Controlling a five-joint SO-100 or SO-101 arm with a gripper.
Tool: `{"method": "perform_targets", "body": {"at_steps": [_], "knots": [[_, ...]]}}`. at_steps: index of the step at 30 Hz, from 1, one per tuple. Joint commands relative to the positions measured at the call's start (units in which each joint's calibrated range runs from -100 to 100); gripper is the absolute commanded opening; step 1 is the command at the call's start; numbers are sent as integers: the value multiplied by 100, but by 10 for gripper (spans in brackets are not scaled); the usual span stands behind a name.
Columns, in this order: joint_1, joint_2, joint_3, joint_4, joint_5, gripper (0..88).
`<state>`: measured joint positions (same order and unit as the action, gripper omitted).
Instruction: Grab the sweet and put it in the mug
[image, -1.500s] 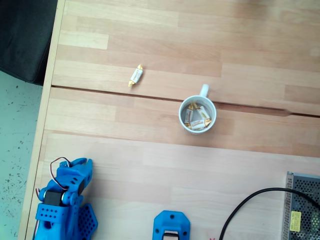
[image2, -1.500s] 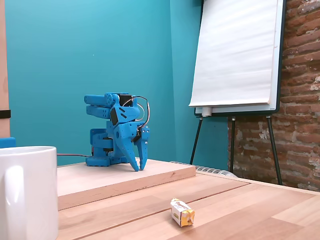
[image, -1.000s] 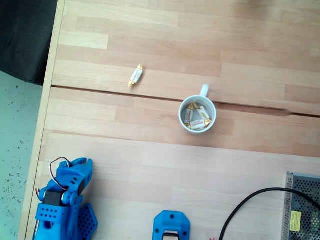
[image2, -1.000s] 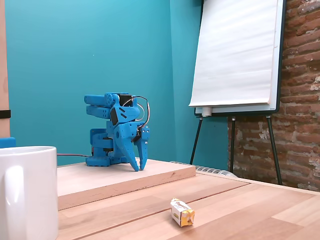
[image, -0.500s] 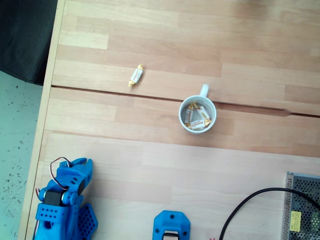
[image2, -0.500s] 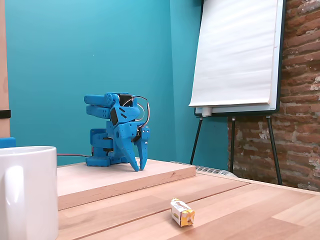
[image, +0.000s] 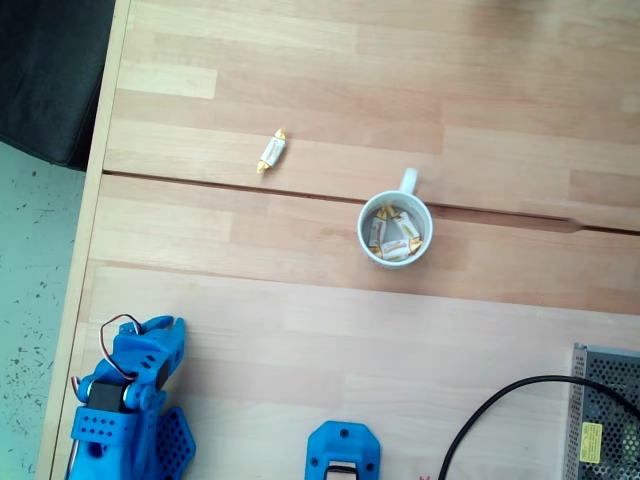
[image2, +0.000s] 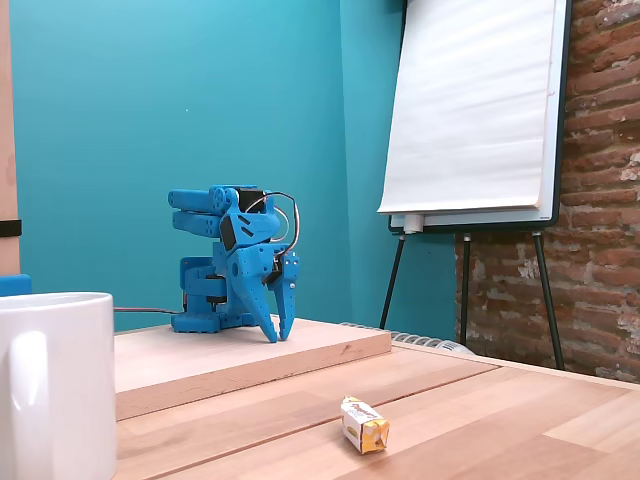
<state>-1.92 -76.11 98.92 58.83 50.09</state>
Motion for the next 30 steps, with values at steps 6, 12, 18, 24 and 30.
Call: {"method": "perform_targets", "body": {"at_steps": [6, 12, 18, 24, 30], "knots": [[-11, 21, 108, 37, -10, 35], [-48, 425, 99, -12, -10, 35], [-4, 1363, -802, -60, -78, 35], [3, 2912, -2845, -68, -674, 35], [10, 4539, -4817, -68, -1504, 35]]}}
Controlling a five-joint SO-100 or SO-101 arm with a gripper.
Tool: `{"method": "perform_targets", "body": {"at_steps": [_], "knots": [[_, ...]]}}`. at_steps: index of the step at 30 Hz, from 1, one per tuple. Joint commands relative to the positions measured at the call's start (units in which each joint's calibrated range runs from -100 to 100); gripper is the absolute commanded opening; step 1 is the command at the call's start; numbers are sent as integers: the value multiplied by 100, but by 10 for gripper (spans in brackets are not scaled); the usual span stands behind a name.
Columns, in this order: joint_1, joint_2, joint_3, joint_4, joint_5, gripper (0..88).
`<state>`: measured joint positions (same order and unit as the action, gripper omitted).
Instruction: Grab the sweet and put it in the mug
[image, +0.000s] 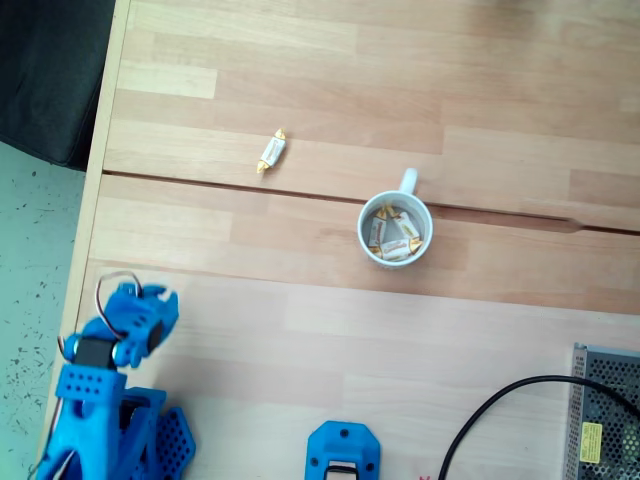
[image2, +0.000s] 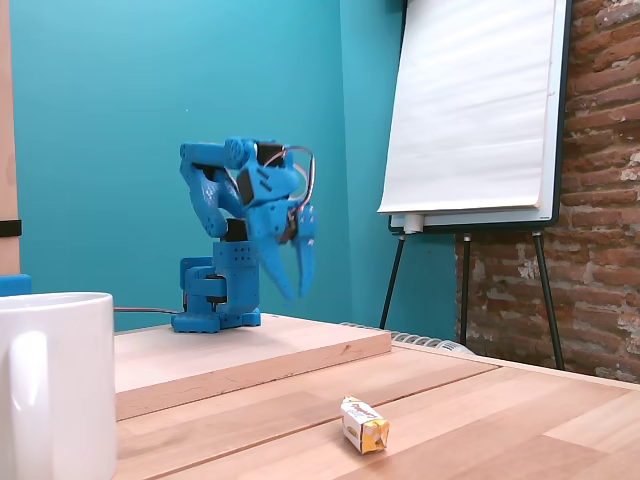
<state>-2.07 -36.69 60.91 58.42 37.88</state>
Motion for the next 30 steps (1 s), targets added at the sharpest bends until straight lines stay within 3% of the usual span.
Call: {"method": "perform_targets", "body": {"at_steps": [1, 5, 13, 30], "knots": [[25, 872, -1239, -28, -391, 35], [279, 1879, -1997, -28, -625, 35], [795, 3781, -3487, -28, -640, 35], [868, 6320, -6689, -36, -620, 35]]}}
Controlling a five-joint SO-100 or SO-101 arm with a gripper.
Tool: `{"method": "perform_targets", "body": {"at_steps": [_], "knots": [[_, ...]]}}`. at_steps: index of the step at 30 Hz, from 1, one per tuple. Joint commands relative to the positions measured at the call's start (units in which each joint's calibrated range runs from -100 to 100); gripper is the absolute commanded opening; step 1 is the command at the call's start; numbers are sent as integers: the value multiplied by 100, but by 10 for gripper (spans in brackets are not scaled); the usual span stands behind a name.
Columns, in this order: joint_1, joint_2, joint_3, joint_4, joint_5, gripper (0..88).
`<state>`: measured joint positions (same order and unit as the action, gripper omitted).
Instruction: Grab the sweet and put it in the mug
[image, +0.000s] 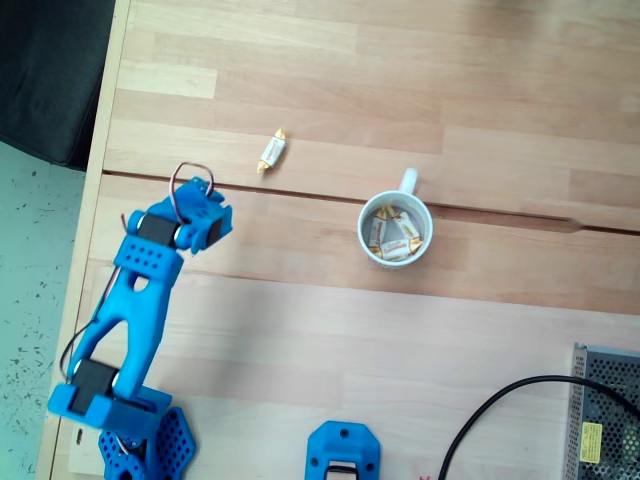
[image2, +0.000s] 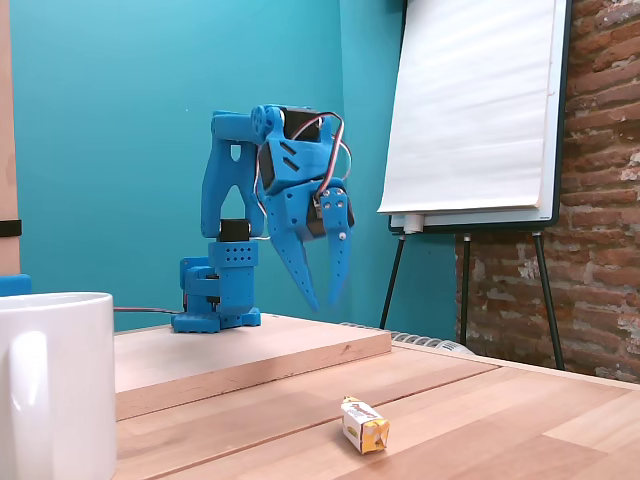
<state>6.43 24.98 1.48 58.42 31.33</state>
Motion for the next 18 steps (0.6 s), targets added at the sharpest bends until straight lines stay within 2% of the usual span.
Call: {"method": "perform_targets", "body": {"at_steps": [1, 12, 18], "knots": [[18, 273, -924, -36, 54, 35], [113, 1134, -2084, -36, 547, 35], [440, 1668, -2449, -36, 576, 35]]}}
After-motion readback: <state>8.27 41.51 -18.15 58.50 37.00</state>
